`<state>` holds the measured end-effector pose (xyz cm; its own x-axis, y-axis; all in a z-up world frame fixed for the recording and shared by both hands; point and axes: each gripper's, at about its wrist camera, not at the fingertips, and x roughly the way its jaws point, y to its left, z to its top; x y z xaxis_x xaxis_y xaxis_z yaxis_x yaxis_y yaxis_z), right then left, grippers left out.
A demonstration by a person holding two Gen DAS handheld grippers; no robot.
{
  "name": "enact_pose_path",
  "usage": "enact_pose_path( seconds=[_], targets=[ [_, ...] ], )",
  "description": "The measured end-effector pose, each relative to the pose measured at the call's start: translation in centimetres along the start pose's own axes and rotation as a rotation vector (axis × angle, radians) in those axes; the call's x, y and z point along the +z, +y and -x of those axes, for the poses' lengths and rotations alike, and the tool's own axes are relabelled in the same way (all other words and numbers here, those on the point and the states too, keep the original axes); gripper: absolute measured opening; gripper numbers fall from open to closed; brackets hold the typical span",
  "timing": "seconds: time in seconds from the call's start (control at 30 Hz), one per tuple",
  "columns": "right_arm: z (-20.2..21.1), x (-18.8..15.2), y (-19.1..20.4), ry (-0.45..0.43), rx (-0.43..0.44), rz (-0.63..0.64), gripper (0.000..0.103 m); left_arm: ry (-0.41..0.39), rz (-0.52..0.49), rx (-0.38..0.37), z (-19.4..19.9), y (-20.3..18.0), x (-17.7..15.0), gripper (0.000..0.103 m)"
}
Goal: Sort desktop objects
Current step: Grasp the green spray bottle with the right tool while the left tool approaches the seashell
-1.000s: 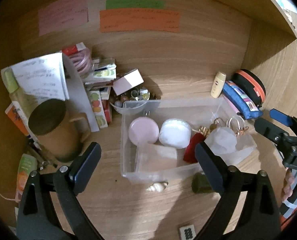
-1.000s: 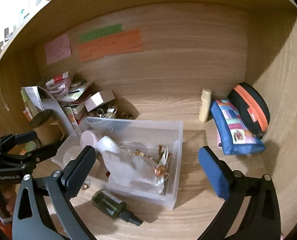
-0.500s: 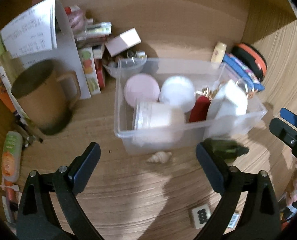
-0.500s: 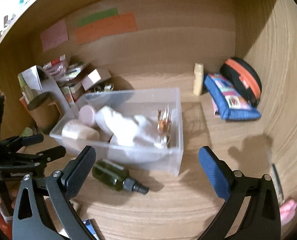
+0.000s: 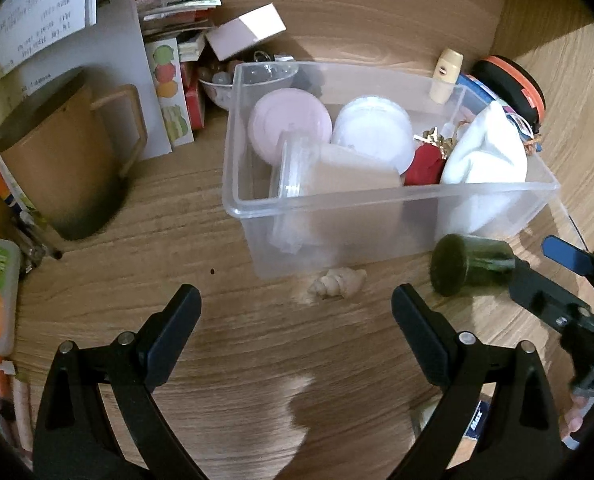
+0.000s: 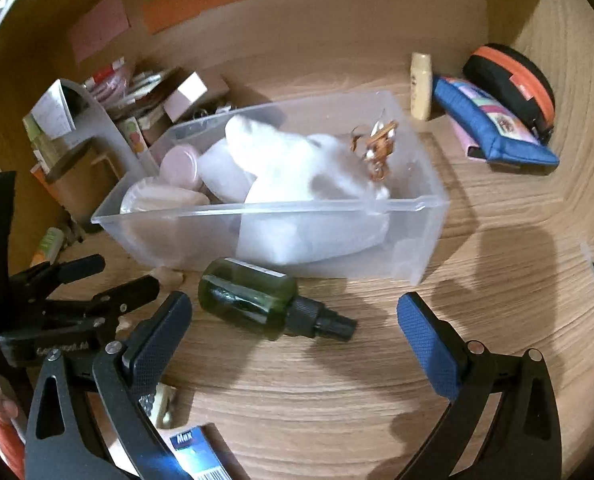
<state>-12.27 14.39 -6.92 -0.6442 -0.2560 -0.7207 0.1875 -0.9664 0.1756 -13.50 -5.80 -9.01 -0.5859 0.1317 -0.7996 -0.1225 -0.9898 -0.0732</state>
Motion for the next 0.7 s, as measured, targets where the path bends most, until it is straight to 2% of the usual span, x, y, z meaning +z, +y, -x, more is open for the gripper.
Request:
enact_pose_path(
  seconds=[0.3, 0.43, 0.6, 0.7],
  targets=[
    [-3.2, 0.2, 2.0, 0.061, -0.059, 0.073, 0.102, 0.019, 0.020, -0.021, -0.2, 1.6, -0.6, 0.097],
    [-3.4, 0.0, 1.9, 0.055, -0.047, 0.091, 0.100, 0.028, 0.026, -0.031, -0.6, 1.7, -0.4, 0.097],
    [-3.0, -0.1, 1.4, 0.047, 0.009, 0.091, 0.075, 0.033, -0.009, -0.004, -1.0, 0.9, -0.4, 0.097],
    [-2.5, -0.1, 0.6, 0.040, 0.037, 0.077, 0.075, 0.023, -0.028, 0.026, -1.0, 0.3, -0.4, 0.097]
  ],
)
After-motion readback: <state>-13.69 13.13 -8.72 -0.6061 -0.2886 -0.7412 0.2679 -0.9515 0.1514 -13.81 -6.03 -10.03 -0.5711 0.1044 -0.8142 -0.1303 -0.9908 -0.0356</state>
